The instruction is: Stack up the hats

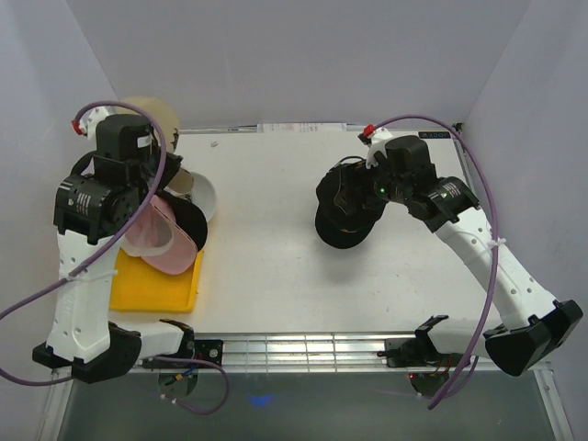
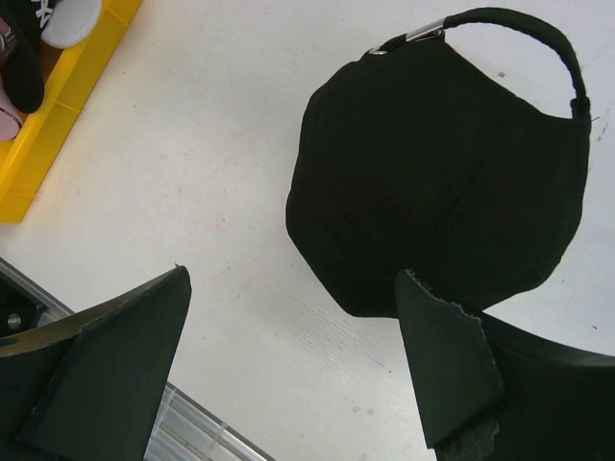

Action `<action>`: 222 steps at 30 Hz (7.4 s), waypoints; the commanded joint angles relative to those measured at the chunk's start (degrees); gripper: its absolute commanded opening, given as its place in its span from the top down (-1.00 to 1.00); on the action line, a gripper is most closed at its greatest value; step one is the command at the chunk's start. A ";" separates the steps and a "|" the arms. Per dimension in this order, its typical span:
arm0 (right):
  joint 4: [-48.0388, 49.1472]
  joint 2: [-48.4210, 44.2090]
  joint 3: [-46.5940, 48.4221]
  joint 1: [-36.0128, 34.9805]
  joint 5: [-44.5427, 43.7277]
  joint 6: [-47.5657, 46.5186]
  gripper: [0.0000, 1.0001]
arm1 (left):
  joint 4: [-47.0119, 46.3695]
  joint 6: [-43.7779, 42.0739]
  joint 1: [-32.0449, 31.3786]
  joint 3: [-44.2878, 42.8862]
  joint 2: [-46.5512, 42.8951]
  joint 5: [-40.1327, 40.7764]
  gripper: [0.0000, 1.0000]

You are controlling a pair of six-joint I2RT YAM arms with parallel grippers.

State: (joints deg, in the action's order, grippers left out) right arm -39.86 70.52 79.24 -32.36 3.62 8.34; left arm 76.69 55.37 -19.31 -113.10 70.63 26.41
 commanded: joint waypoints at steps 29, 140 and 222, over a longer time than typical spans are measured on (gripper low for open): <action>26.41 -6.88 -4.18 31.66 44.03 43.51 -0.81 | -129.23 32.33 -15.05 46.55 10.67 -50.76 1.00; 20.78 -19.02 -34.94 31.66 28.64 29.81 0.32 | -149.63 40.95 -31.31 81.54 31.94 -48.74 1.00; 19.20 -13.75 -29.24 31.66 29.61 25.32 0.23 | -119.58 33.75 -26.83 72.41 26.14 -55.59 1.00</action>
State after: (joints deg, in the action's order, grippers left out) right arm -23.18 56.97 45.60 0.73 26.22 33.61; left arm -53.45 92.42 -44.66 -39.13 97.01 -23.73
